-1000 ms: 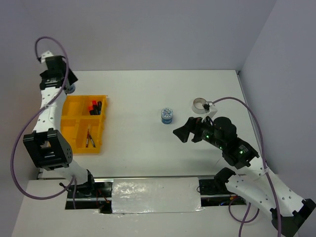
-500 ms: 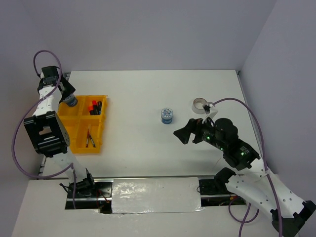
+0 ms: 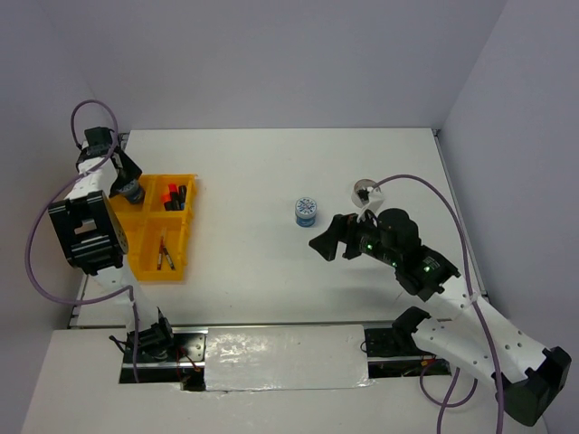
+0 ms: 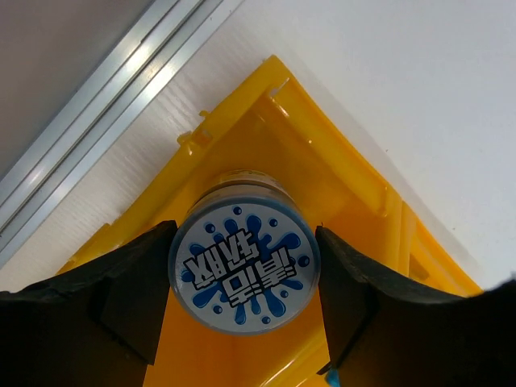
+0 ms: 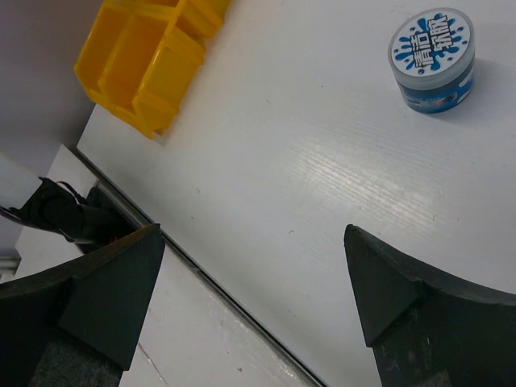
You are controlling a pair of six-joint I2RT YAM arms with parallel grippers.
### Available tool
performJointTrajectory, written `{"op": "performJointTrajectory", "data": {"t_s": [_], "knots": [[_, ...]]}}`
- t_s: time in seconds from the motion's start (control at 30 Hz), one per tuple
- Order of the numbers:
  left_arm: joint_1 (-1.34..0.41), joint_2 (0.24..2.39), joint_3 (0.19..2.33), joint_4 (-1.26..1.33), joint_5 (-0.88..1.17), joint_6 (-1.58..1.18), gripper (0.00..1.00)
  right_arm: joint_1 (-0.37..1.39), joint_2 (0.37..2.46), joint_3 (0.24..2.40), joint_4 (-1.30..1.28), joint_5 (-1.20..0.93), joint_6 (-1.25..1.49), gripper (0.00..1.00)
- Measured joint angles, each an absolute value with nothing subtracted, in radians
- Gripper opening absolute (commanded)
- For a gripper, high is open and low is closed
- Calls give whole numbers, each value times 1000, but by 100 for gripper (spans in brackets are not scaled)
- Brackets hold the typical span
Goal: Sort the stationery into containers
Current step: Place the stationery in the storage box, then pick up the stationery from the center of the board.
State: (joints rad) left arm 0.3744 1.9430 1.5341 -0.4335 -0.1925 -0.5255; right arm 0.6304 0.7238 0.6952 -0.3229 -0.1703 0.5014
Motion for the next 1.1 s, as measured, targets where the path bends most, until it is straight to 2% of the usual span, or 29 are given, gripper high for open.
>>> {"op": "performJointTrajectory", "data": {"t_s": [0.23, 0.33, 0.77, 0.9, 1.0, 1.1], "knots": [[385, 1946, 1579, -416, -177, -525, 70, 630, 778, 679, -280, -197, 501, 100], [385, 1946, 1583, -411, -170, -523, 99, 630, 781, 679, -269, -204, 501, 100], [355, 1905, 1584, -405, -151, -524, 99, 630, 766, 679, -274, -195, 495, 100], [137, 1725, 1568, -388, -196, -509, 99, 630, 717, 682, -322, -108, 494, 100], [-182, 1586, 1545, -302, -210, -497, 99, 630, 663, 717, -429, 25, 505, 100], [-513, 1568, 1536, -194, -171, -488, 99, 630, 617, 800, -567, 222, 532, 100]]}}
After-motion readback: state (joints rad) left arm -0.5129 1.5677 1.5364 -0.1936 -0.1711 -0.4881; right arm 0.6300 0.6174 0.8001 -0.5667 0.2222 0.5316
